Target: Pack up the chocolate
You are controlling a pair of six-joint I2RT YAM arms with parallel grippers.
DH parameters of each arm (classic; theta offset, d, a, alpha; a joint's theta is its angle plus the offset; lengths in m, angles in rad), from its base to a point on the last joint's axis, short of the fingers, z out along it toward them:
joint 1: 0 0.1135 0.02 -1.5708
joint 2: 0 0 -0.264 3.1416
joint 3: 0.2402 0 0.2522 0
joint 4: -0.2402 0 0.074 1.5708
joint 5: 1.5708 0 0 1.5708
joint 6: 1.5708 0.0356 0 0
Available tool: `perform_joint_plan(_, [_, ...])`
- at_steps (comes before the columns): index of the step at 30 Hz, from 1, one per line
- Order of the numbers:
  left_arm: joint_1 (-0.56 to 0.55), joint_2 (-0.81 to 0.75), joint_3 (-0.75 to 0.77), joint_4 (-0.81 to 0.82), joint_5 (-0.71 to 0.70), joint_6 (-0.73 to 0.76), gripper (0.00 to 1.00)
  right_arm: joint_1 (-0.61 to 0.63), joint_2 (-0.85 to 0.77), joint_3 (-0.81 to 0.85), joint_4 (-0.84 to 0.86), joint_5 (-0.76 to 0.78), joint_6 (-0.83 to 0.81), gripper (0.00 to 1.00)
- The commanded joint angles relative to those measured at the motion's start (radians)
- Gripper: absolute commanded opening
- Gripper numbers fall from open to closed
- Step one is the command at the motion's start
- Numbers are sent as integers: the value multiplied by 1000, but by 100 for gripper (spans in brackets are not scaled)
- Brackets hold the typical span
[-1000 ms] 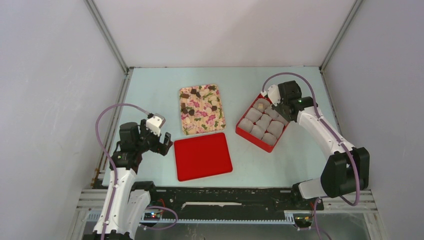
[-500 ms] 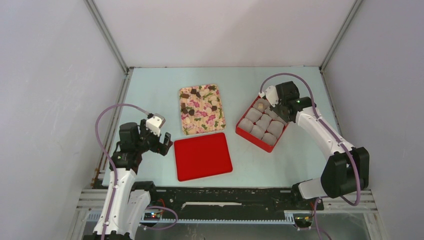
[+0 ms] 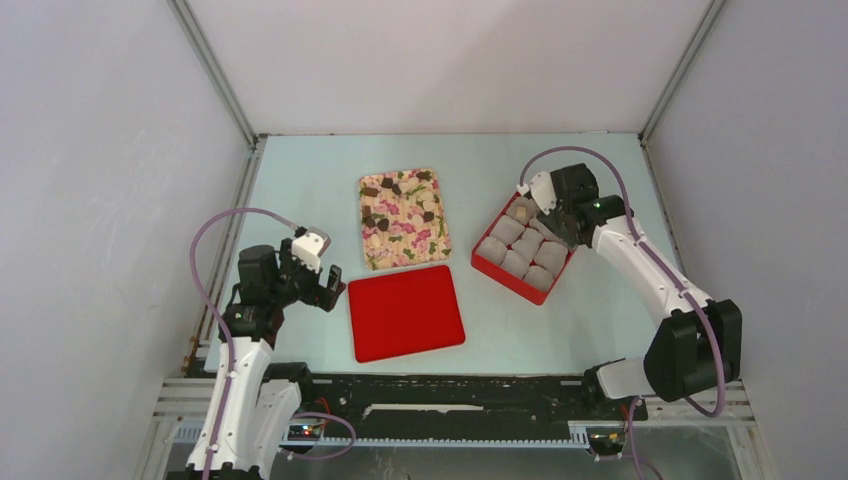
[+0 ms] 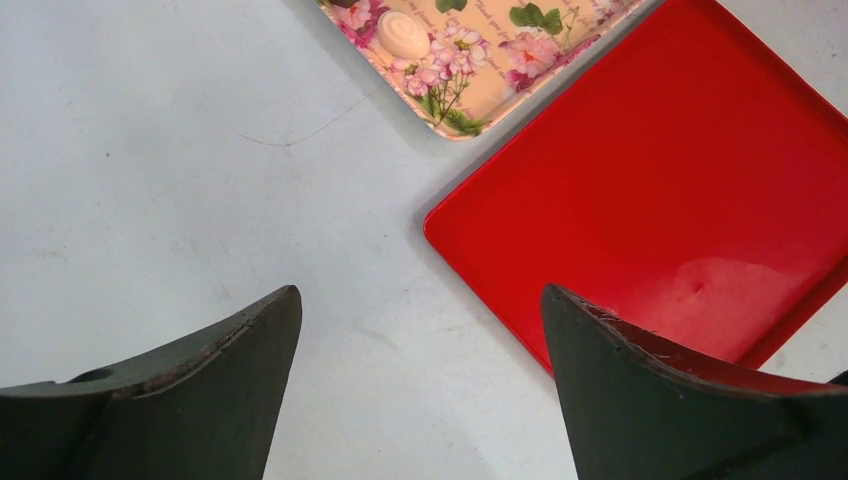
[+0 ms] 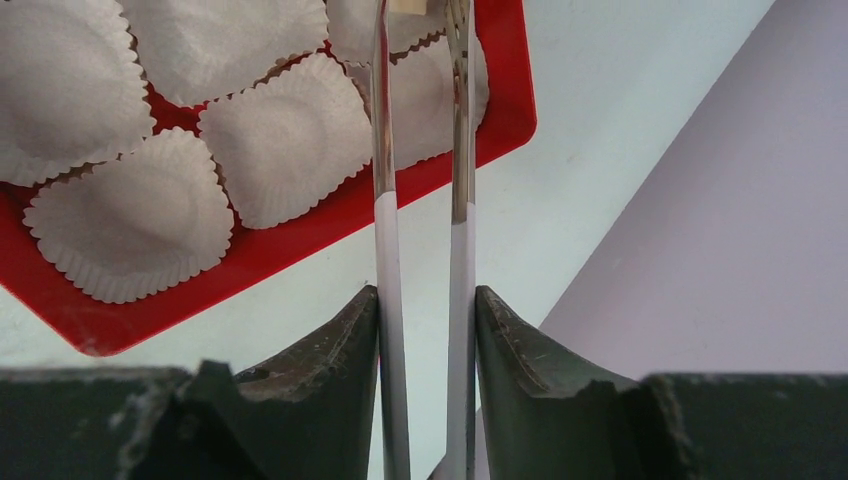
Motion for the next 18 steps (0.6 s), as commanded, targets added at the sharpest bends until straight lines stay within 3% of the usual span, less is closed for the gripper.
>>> perform_joint_plan(1, [9,-16,-5,15,30,2,93,40,-77,10,42,50,5,40])
perform_joint_plan(7, [9,-17,-5,19,29,0,93,145,-125,40,62,65,19,39])
perform_joint_plan(13, [11,-19,-6,21,15,-1,93,202,-94,112,77,-163,108,37])
perform_joint_plan(18, [15,-23,-5,21,6,0,93,261,25,168,147,-340,164,34])
